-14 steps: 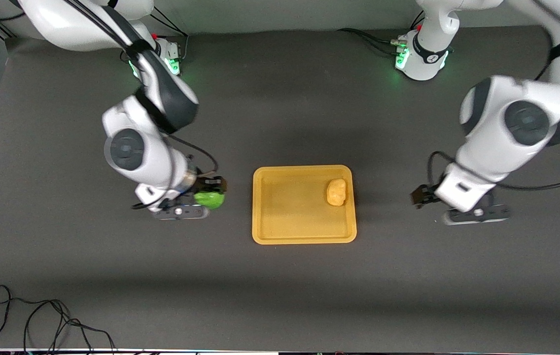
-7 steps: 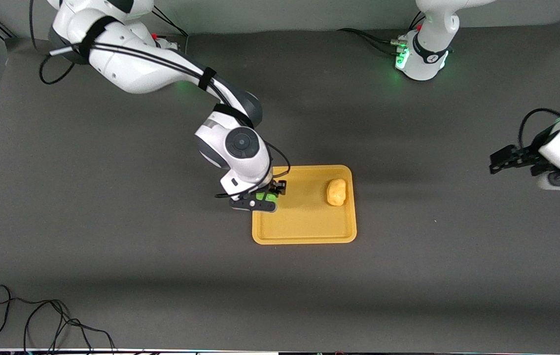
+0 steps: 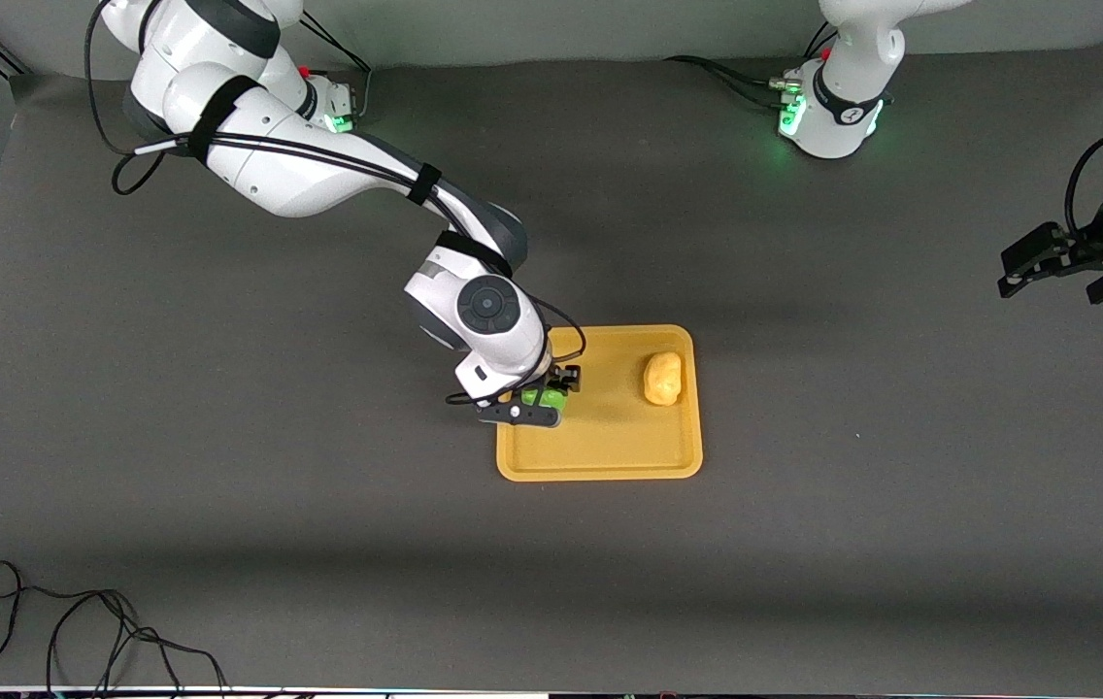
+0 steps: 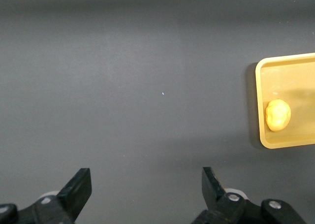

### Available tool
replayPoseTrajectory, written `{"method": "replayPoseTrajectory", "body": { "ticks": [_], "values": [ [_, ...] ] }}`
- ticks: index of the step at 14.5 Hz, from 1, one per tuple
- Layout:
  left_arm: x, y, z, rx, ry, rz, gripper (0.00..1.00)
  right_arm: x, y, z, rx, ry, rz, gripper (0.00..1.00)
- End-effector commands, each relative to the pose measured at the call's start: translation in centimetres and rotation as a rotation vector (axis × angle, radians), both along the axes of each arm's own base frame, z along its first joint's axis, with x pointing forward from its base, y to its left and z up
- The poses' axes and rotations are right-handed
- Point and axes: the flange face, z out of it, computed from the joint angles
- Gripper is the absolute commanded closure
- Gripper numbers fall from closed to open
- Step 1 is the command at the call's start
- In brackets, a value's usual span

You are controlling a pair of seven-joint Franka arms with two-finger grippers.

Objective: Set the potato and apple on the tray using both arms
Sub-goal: 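Move the apple over the tray with the right gripper while the left withdraws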

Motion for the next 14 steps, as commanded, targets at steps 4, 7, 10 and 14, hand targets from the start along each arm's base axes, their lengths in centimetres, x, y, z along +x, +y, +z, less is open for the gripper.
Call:
{"method": "replayPoseTrajectory", "body": {
  "ticks": [4,7,10,14],
  "values": [
    [-0.8,-0.5,-2.6,0.01,0.01,0.004,0.0,-0.2,1.3,-2.1,0.0,-0.016,-0.038,0.57],
    [-0.5,-0.8,-2.9,0.012,0.005,0.003,0.0,-0.3,1.5,-2.5,0.01,-0.021,-0.038,0.52],
    [-0.4,-2.3,-3.4,0.053,0.011,0.024,0.0,0.0,1.2,-2.4,0.011,-0.021,-0.043,0.0],
    [-0.3,-2.2,-3.7,0.055,0.02,0.009,0.0,1.0,-0.1,2.9,-0.037,0.014,-0.06,0.0]
  ]
}}
